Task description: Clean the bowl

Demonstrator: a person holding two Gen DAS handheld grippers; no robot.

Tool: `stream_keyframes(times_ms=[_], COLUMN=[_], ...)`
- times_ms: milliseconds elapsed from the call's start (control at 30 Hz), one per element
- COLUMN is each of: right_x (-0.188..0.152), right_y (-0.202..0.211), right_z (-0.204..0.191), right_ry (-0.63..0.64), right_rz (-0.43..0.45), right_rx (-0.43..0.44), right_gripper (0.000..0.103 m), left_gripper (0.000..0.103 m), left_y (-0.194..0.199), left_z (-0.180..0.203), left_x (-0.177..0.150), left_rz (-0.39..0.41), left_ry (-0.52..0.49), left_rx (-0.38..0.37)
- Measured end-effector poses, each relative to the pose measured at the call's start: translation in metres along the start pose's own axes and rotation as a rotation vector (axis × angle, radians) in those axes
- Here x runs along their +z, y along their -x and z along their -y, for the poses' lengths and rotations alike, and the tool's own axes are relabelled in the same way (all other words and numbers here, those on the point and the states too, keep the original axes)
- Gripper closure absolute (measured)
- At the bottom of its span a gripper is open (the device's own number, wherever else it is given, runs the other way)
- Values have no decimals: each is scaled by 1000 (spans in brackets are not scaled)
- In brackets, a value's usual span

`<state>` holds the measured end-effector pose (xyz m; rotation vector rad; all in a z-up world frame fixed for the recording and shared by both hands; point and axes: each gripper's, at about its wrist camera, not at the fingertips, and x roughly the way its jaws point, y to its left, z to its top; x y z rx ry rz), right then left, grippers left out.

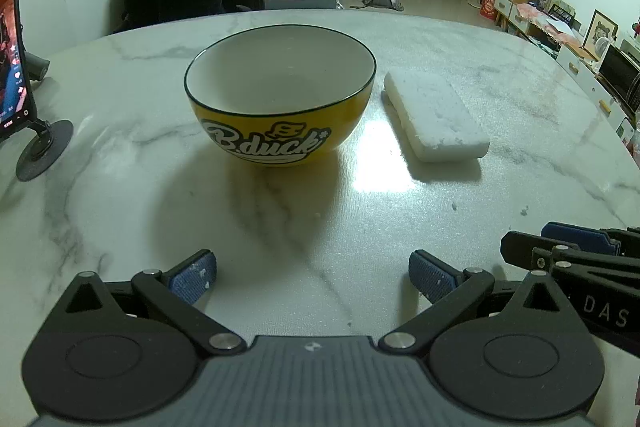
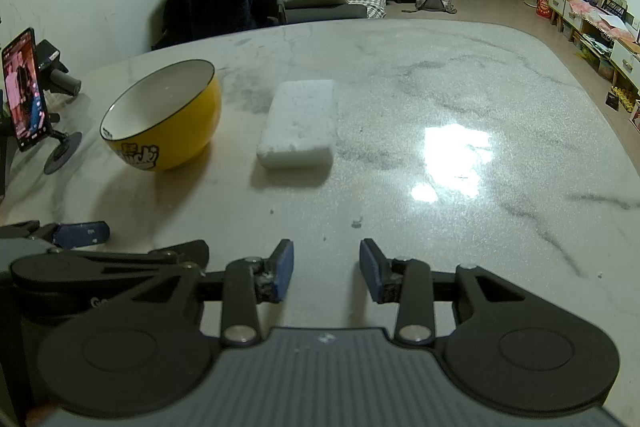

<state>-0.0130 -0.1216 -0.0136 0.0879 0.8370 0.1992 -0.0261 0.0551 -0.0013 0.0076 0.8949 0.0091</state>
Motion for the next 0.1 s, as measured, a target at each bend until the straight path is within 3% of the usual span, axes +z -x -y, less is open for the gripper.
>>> stream_keyframes(times_ms=[100], right_x=[0], right_y=[0], right_z=[1], right_ry=[1], right_rz=[0], right_rx=[1], right_gripper=[63], left_gripper=[1], left_y=[1], left_z=[0], left_x=[-1], left_rz=[3], left_ry=[1], left_rx=[1])
